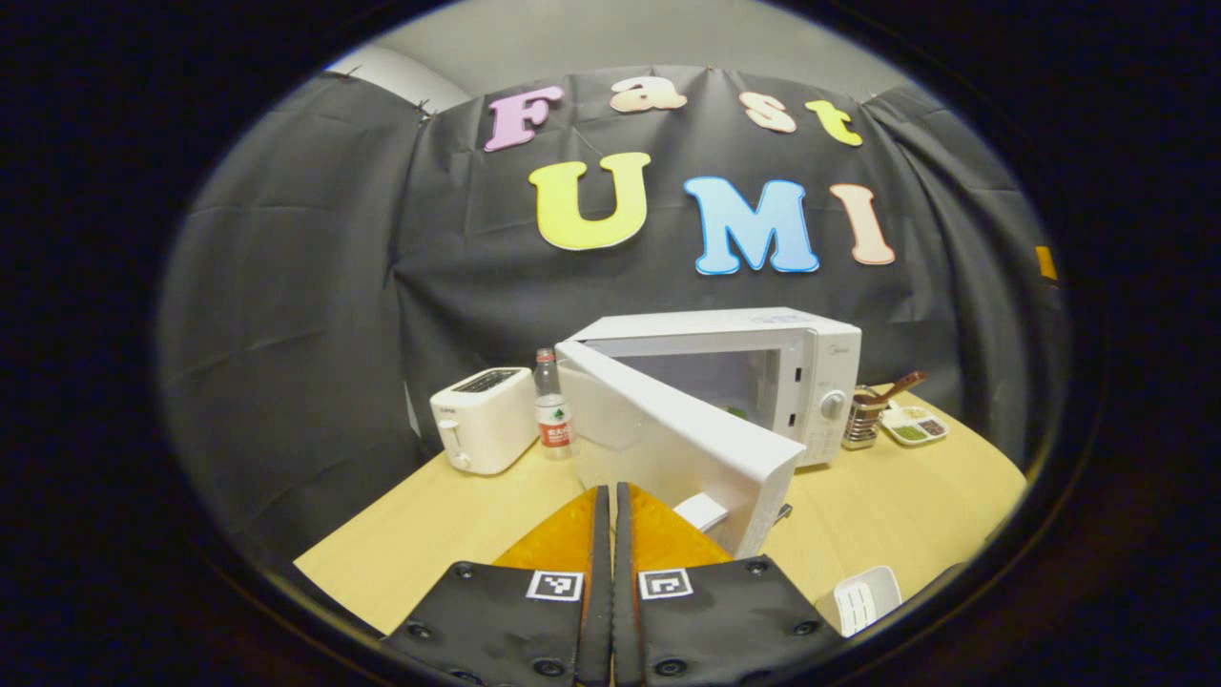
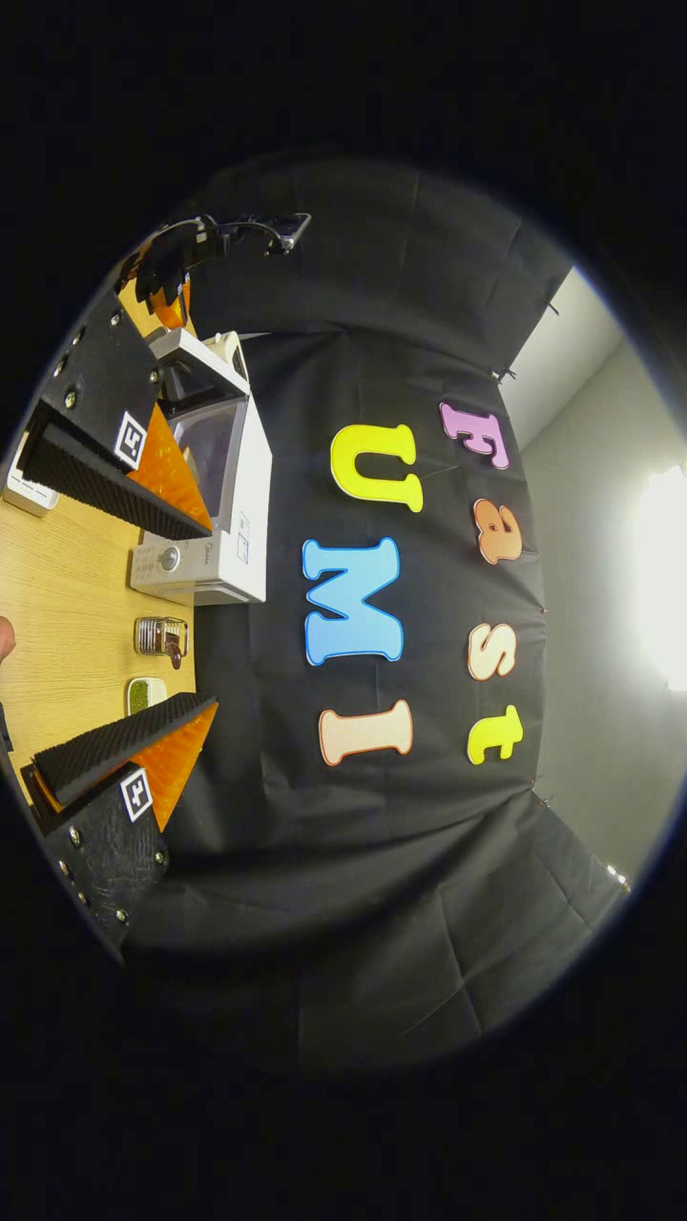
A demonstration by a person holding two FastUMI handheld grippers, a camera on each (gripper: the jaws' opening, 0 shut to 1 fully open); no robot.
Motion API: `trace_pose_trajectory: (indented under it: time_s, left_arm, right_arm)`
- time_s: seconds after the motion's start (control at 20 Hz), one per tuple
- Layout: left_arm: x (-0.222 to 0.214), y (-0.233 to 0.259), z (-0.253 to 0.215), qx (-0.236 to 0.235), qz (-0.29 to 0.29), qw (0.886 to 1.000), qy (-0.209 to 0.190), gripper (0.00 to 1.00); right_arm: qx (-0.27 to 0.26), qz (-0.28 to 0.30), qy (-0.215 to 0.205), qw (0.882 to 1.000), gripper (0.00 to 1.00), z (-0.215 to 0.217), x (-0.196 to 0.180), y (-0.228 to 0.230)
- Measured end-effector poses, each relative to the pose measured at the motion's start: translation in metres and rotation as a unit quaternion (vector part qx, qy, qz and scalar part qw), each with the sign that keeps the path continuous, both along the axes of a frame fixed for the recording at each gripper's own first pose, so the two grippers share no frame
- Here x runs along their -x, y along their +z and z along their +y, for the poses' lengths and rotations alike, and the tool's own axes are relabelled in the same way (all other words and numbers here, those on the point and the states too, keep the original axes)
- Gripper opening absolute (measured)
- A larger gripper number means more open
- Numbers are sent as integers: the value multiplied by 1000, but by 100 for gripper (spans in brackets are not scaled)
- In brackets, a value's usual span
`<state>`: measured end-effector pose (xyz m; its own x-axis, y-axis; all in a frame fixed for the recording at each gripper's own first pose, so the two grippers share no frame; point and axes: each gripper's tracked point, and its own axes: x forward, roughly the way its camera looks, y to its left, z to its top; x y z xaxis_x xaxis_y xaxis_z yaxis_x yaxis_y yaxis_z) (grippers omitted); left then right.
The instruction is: Open the microwave oven with the left hand, put the food in, and close the microwave oven.
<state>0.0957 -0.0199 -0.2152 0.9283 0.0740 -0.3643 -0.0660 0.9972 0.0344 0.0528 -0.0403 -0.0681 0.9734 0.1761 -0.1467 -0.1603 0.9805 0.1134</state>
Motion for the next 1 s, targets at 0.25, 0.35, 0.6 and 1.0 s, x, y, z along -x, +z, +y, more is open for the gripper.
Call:
trace_pose_trajectory:
  time_s: [0.25,0.35,0.6,1.0]
  left_arm:
    - [-25,-4,-16,11,2,999,-37,7]
    - [-36,-7,-23,17,5,998,-54,7]
    - [-59,-11,-44,28,5,995,-91,7]
    - [-91,-14,-72,42,5,988,-151,7]
  right_arm:
    - [2,-1,-20,1000,98,6,-9,4]
    - [2,-1,-28,1000,98,9,-12,6]
    - [16,-3,-42,999,98,16,-18,9]
    - [24,6,-78,997,98,20,-24,4]
